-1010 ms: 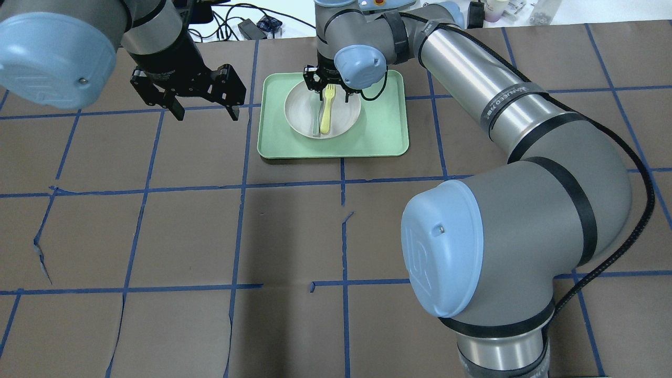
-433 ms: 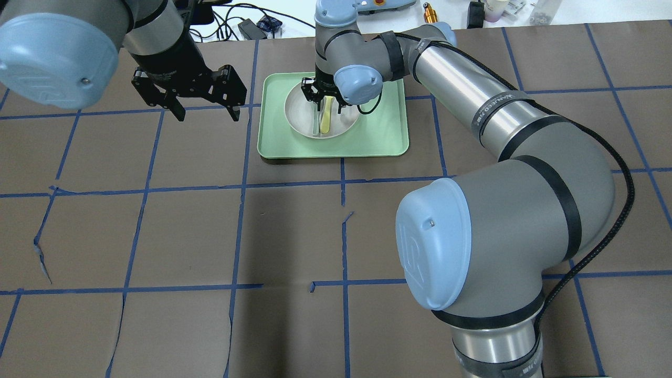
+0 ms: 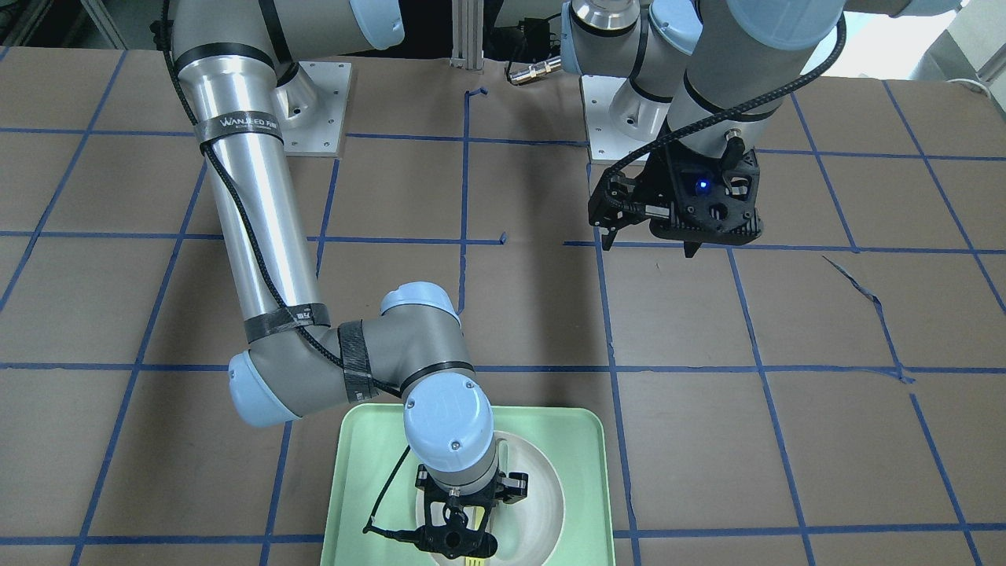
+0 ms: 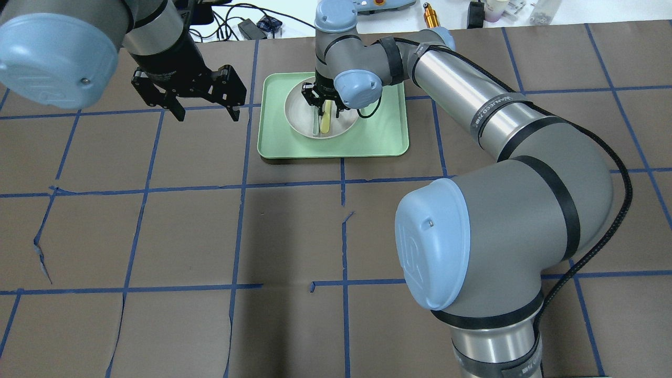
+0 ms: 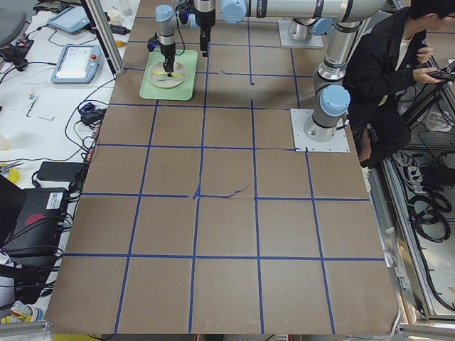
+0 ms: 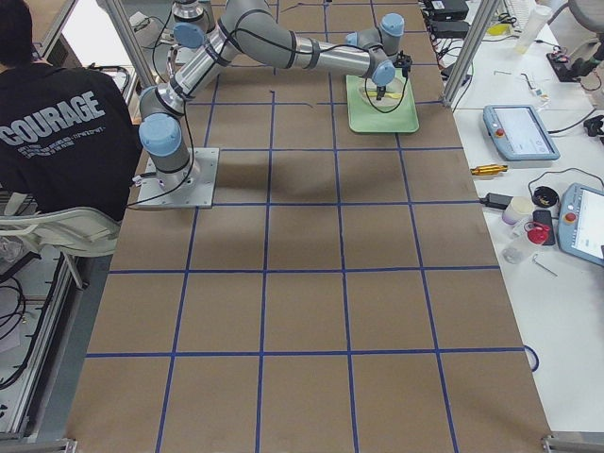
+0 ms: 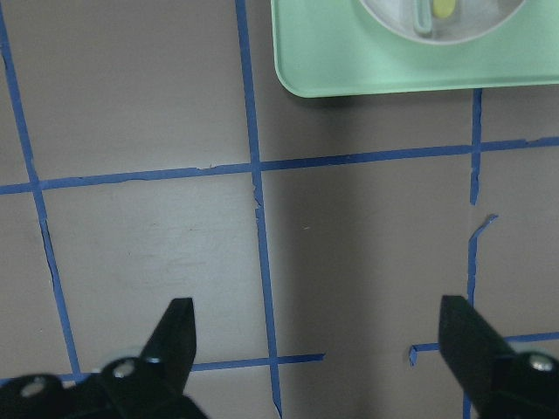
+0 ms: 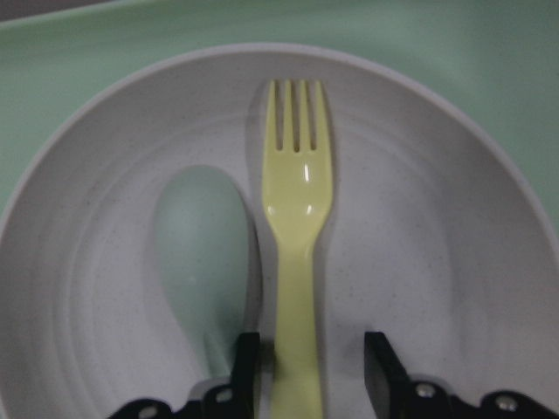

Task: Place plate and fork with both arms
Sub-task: 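Lift the fork with the right gripper and lay it beside the plate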

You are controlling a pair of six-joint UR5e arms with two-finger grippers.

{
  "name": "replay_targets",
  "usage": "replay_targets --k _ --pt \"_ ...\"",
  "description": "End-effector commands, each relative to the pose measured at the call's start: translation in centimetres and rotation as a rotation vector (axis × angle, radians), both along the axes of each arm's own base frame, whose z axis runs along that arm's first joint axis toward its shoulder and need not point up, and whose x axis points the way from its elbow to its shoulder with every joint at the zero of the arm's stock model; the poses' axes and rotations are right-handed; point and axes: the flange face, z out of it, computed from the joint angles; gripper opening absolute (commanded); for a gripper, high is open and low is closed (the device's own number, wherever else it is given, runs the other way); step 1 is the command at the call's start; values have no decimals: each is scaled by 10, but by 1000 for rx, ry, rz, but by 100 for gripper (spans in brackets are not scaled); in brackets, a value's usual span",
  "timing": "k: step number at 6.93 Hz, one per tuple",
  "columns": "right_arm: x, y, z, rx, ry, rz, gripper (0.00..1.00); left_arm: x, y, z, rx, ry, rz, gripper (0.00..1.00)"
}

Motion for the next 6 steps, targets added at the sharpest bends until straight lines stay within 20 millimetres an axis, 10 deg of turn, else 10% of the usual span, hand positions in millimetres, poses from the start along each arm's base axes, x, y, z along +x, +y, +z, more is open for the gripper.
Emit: replay_targets --k 1,3,4,5,6 --pt "0 0 -1 2 0 0 15 0 0 0 1 0 0 100" --pt "-2 1 12 -9 -2 4 10 0 -1 -1 2 0 0 100" --pt "-5 10 54 -25 -1 21 10 0 -1 -1 1 0 0 100" --pt "-23 30 92 -25 28 105 10 0 -2 0 -10 1 0 100" --pt "-60 42 82 -11 76 128 10 0 -2 -1 -10 1 2 100"
